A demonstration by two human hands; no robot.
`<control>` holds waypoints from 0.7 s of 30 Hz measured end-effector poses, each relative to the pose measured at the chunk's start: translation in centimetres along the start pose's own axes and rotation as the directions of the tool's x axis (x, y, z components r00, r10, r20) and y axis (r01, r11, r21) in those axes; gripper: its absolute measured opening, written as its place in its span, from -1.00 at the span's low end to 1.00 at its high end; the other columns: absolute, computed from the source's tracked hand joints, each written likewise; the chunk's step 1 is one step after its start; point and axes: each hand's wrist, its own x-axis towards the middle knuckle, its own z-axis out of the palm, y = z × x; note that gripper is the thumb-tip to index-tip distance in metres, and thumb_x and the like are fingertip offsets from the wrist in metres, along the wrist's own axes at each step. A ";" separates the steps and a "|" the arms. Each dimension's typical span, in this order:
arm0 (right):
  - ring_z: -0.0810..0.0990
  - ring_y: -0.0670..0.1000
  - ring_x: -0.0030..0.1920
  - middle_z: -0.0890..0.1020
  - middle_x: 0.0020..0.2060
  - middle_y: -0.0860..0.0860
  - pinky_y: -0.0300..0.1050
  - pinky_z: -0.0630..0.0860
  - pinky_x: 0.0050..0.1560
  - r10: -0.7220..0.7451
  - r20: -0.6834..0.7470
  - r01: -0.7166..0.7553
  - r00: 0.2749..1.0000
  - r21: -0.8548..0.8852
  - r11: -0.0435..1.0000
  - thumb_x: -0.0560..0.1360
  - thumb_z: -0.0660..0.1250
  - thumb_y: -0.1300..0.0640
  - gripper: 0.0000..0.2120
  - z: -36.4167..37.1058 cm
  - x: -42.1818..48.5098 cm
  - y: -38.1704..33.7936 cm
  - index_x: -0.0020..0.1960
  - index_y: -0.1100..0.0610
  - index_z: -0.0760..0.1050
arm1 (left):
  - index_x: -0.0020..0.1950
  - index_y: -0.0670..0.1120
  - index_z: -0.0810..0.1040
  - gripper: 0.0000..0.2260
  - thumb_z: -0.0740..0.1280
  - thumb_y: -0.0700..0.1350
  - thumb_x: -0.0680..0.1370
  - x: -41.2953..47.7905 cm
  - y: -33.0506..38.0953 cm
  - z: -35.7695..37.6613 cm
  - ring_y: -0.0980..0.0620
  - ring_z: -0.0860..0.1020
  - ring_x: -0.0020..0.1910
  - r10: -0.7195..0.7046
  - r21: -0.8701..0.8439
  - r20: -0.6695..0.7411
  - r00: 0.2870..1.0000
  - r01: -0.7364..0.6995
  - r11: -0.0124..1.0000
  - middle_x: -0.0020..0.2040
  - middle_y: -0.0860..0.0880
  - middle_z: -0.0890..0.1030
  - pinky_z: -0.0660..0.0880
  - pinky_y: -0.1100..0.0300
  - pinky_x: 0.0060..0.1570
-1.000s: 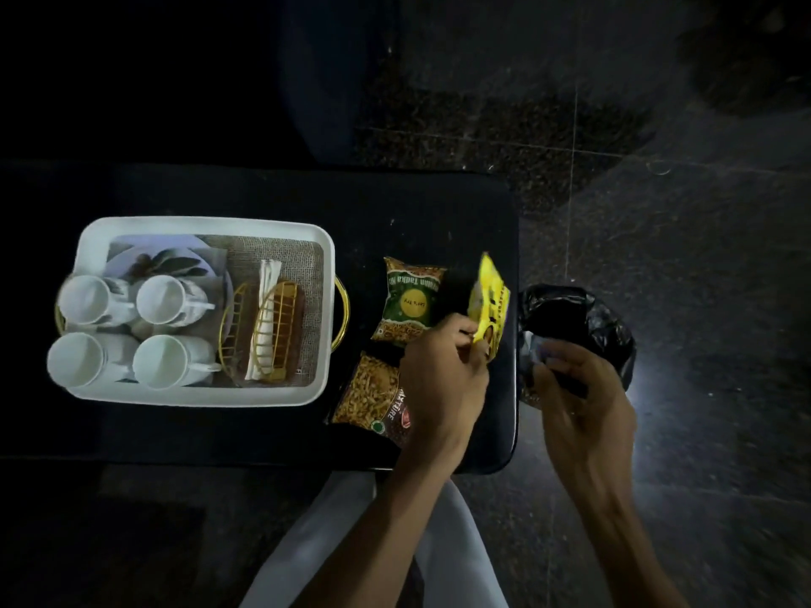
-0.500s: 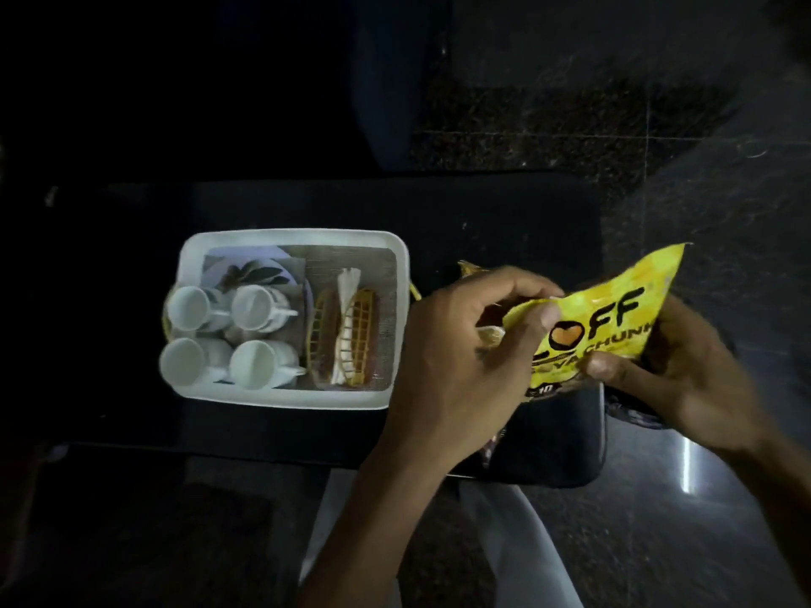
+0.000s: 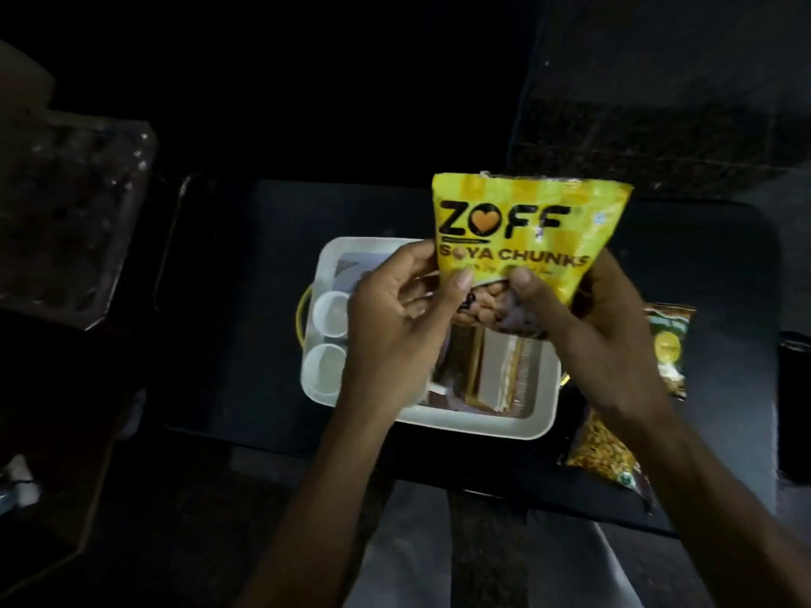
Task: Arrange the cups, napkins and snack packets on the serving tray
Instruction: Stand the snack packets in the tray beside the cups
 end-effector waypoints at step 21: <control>0.56 -0.12 -0.17 0.63 -0.09 -0.08 -0.53 0.34 -0.39 0.197 -0.118 -0.230 0.973 -0.526 0.819 0.46 0.47 -0.02 -0.63 17.4 10.8 8.6 0.15 0.15 0.50 | 0.09 -0.12 0.65 -0.84 0.48 -0.16 0.52 13.3 -13.7 -11.8 0.37 0.55 -0.23 -0.182 0.339 -0.117 0.976 0.212 0.917 -0.09 0.08 0.65 0.42 0.59 -0.34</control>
